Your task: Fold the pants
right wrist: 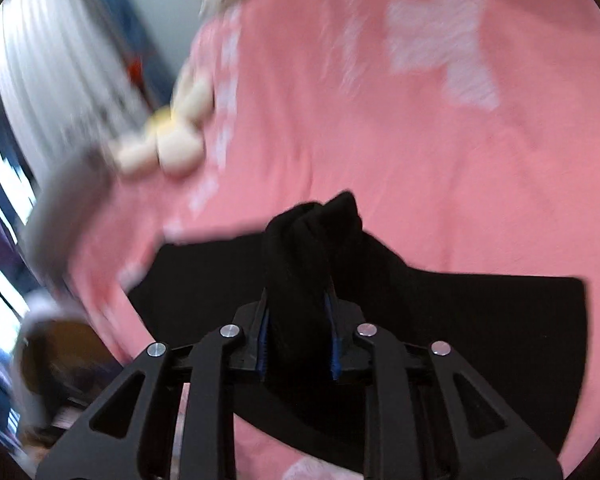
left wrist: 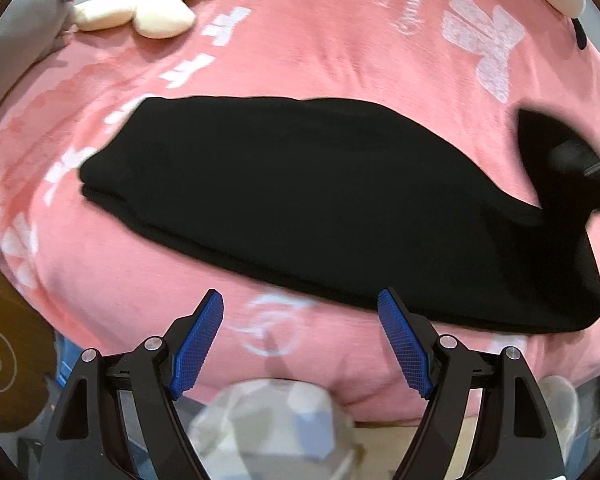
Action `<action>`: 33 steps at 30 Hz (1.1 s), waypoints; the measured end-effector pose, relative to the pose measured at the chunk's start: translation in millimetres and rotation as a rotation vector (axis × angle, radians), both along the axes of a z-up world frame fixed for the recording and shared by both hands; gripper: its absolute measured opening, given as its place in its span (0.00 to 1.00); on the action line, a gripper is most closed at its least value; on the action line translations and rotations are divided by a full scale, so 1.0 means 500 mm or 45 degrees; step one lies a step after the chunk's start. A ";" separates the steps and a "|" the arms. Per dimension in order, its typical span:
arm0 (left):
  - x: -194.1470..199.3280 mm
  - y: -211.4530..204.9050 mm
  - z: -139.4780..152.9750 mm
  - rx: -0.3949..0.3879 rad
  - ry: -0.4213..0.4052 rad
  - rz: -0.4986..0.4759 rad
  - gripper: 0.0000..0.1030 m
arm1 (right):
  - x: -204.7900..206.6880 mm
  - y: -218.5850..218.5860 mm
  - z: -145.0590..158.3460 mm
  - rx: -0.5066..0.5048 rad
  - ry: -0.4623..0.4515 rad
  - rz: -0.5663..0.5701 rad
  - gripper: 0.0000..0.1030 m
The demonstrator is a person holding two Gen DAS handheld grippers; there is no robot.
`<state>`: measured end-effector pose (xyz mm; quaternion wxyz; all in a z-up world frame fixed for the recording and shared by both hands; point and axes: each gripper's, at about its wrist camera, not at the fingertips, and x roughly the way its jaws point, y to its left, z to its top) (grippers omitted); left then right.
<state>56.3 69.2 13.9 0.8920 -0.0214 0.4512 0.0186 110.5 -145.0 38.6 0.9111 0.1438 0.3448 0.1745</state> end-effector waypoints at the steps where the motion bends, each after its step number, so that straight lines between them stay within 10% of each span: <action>1: -0.001 0.011 -0.002 0.011 -0.008 0.003 0.76 | 0.022 0.043 -0.043 -0.072 0.070 0.037 0.25; 8: 0.006 0.063 -0.018 0.024 -0.025 0.004 0.76 | -0.010 0.172 -0.080 -0.483 -0.002 0.007 0.55; 12: 0.013 0.065 -0.027 0.000 -0.015 -0.007 0.76 | 0.007 0.167 -0.095 -0.492 0.061 0.028 0.14; 16: 0.010 0.068 -0.026 -0.007 -0.006 -0.030 0.77 | 0.005 0.158 -0.021 -0.357 -0.017 -0.055 0.13; 23: 0.017 0.079 -0.033 -0.021 0.037 -0.021 0.77 | 0.013 0.173 -0.056 -0.269 0.102 0.018 0.39; 25: 0.015 0.079 -0.033 -0.010 0.036 -0.026 0.78 | -0.025 0.128 -0.028 -0.210 0.057 -0.073 0.65; 28: 0.015 0.077 -0.038 0.016 0.042 -0.028 0.78 | -0.098 0.014 0.011 -0.208 -0.009 -0.294 0.72; 33: 0.021 0.068 -0.045 -0.002 0.064 -0.019 0.78 | -0.175 -0.200 -0.042 -0.207 0.198 -0.610 0.77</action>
